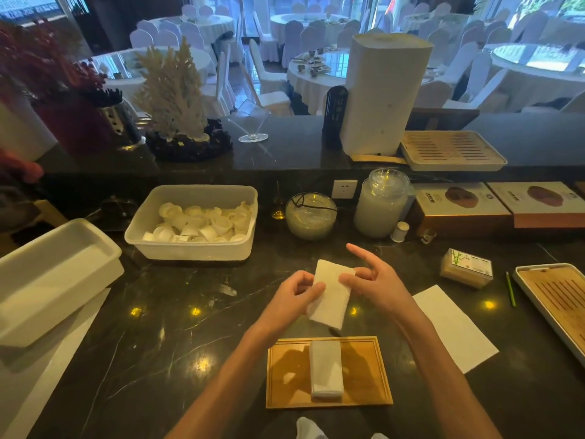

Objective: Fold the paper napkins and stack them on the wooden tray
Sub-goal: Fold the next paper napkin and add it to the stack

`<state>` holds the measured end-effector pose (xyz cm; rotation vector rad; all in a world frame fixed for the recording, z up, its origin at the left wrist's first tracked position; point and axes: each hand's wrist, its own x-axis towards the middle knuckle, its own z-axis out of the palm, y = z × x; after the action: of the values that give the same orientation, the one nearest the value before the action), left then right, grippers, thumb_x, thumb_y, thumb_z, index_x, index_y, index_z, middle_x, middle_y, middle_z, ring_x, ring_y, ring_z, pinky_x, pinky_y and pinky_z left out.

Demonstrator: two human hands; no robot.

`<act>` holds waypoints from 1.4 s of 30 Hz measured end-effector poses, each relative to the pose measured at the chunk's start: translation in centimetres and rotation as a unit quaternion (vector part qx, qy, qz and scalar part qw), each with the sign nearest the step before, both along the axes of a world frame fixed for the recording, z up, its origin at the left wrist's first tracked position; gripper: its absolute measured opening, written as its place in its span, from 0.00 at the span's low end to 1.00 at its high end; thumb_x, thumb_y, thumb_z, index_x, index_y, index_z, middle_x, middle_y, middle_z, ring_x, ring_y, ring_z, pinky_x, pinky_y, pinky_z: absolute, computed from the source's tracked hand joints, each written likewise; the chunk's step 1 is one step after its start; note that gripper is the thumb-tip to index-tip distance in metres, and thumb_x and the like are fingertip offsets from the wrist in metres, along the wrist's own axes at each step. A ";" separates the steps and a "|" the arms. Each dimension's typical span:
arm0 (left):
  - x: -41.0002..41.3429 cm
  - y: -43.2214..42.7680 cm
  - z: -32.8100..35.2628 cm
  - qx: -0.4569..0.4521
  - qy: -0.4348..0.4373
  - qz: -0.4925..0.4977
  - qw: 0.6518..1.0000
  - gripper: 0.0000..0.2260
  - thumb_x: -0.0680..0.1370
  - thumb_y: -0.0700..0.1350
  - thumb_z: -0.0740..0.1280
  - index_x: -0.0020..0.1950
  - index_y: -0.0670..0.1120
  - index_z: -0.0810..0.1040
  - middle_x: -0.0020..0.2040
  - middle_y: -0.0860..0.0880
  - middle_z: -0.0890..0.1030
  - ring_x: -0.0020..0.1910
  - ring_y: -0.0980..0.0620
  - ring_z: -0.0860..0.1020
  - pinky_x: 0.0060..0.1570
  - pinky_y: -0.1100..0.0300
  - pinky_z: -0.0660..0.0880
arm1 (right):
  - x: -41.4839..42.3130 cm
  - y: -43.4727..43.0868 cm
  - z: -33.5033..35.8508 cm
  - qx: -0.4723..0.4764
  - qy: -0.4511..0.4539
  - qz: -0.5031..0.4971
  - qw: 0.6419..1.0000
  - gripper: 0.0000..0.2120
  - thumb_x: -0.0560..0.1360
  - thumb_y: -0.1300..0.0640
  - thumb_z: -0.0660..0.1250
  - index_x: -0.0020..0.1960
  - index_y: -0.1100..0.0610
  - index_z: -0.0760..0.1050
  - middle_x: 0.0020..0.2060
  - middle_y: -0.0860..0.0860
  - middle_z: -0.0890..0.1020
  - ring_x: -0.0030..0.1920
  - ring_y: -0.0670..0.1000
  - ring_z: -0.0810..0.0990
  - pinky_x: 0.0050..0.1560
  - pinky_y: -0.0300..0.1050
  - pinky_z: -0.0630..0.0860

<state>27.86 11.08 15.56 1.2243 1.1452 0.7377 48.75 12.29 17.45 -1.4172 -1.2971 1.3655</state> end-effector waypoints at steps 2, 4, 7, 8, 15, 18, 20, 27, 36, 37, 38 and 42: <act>0.2 -0.2 -0.4 0.024 0.002 0.026 0.999 0.09 0.80 0.53 0.68 0.58 0.50 0.78 0.55 0.52 0.82 0.53 0.57 0.83 0.44 0.66 0.81 | 0.0 -0.1 -0.1 0.004 -0.014 0.015 1.000 0.28 0.75 0.55 0.74 0.70 0.39 0.68 0.41 0.34 0.86 0.47 0.34 0.84 0.36 0.29 0.79; 0.3 -0.3 -0.6 0.027 -0.002 0.047 0.999 0.08 0.81 0.51 0.68 0.57 0.49 0.79 0.55 0.51 0.83 0.54 0.55 0.84 0.45 0.64 0.82 | 0.0 -0.1 -0.5 -0.024 0.003 0.006 1.000 0.23 0.76 0.55 0.73 0.68 0.42 0.72 0.43 0.37 0.86 0.47 0.35 0.85 0.37 0.32 0.80; 0.5 -0.5 -1.0 0.017 0.002 0.070 0.997 0.08 0.81 0.49 0.67 0.57 0.48 0.79 0.56 0.49 0.83 0.54 0.53 0.84 0.46 0.62 0.83 | 0.2 -0.6 -1.8 -0.076 0.018 0.016 0.997 0.15 0.76 0.56 0.73 0.61 0.48 0.78 0.44 0.38 0.88 0.47 0.39 0.86 0.38 0.35 0.81; 0.6 -0.6 -1.2 0.013 0.006 0.073 0.997 0.08 0.81 0.49 0.67 0.57 0.47 0.79 0.56 0.49 0.84 0.54 0.52 0.84 0.45 0.63 0.83 | 0.2 -1.0 -2.3 -0.084 0.018 0.014 0.996 0.13 0.76 0.56 0.74 0.59 0.48 0.80 0.44 0.38 0.88 0.47 0.40 0.86 0.37 0.35 0.81; 0.8 -1.2 -3.1 -0.029 -0.003 0.078 0.997 0.07 0.81 0.48 0.68 0.56 0.48 0.80 0.53 0.50 0.86 0.50 0.54 0.86 0.41 0.64 0.83 | -0.3 -2.4 -4.2 -0.084 0.006 -0.058 0.995 0.07 0.76 0.55 0.74 0.51 0.45 0.81 0.44 0.40 0.87 0.45 0.40 0.87 0.36 0.34 0.81; 0.9 -2.0 -4.7 -0.050 0.006 0.090 0.995 0.06 0.80 0.46 0.69 0.56 0.48 0.80 0.52 0.49 0.86 0.49 0.55 0.86 0.42 0.62 0.83 | -0.6 -3.5 -6.3 -0.099 -0.005 -0.087 0.991 0.06 0.76 0.55 0.74 0.52 0.48 0.81 0.48 0.45 0.86 0.47 0.45 0.87 0.40 0.38 0.83; 1.0 -3.2 -6.7 -0.065 0.030 0.094 0.993 0.05 0.81 0.44 0.69 0.55 0.46 0.81 0.51 0.47 0.85 0.47 0.54 0.86 0.42 0.63 0.83 | -0.9 -4.8 -8.8 -0.124 -0.018 -0.094 0.988 0.07 0.76 0.58 0.74 0.53 0.52 0.80 0.49 0.49 0.86 0.50 0.48 0.86 0.45 0.42 0.85; 1.9 -6.8 -13.0 -0.140 0.118 0.117 0.976 0.05 0.81 0.41 0.69 0.55 0.42 0.78 0.51 0.44 0.82 0.48 0.49 0.83 0.42 0.60 0.81 | -1.6 -8.8 -16.0 -0.194 -0.117 -0.122 0.966 0.10 0.76 0.61 0.73 0.57 0.56 0.79 0.55 0.54 0.83 0.55 0.53 0.83 0.54 0.52 0.84; 3.0 -6.4 -16.1 -0.137 0.202 0.089 0.966 0.09 0.81 0.48 0.69 0.56 0.45 0.74 0.52 0.46 0.80 0.48 0.53 0.79 0.39 0.64 0.78 | -2.4 -9.3 -18.0 -0.166 -0.187 -0.144 0.957 0.13 0.79 0.56 0.70 0.62 0.55 0.77 0.58 0.53 0.82 0.51 0.46 0.77 0.37 0.31 0.74; 2.9 -6.5 -16.1 -0.137 0.212 0.087 0.964 0.11 0.81 0.50 0.68 0.58 0.46 0.73 0.55 0.47 0.80 0.48 0.55 0.78 0.37 0.67 0.76 | -2.3 -9.4 -18.1 -0.165 -0.185 -0.148 0.957 0.14 0.80 0.55 0.68 0.64 0.55 0.76 0.60 0.53 0.81 0.52 0.46 0.76 0.38 0.31 0.73; 2.9 -6.6 -16.0 -0.138 0.218 0.087 0.962 0.14 0.81 0.51 0.67 0.63 0.47 0.71 0.58 0.46 0.79 0.50 0.55 0.78 0.38 0.69 0.75 | -2.2 -9.5 -18.1 -0.167 -0.184 -0.152 0.957 0.14 0.81 0.54 0.66 0.66 0.55 0.75 0.61 0.53 0.80 0.53 0.46 0.76 0.38 0.30 0.71; 2.8 -7.9 -14.9 -0.172 0.173 0.081 0.966 0.25 0.84 0.50 0.60 0.79 0.47 0.57 0.77 0.44 0.66 0.73 0.45 0.69 0.64 0.58 0.71 | -2.6 -10.8 -18.0 -0.213 -0.112 -0.129 0.962 0.16 0.85 0.49 0.54 0.68 0.53 0.72 0.64 0.53 0.78 0.49 0.40 0.76 0.41 0.30 0.70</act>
<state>30.67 3.22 0.71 0.9916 1.6041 0.4251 46.18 1.52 -0.52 -2.0066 -0.9364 1.3847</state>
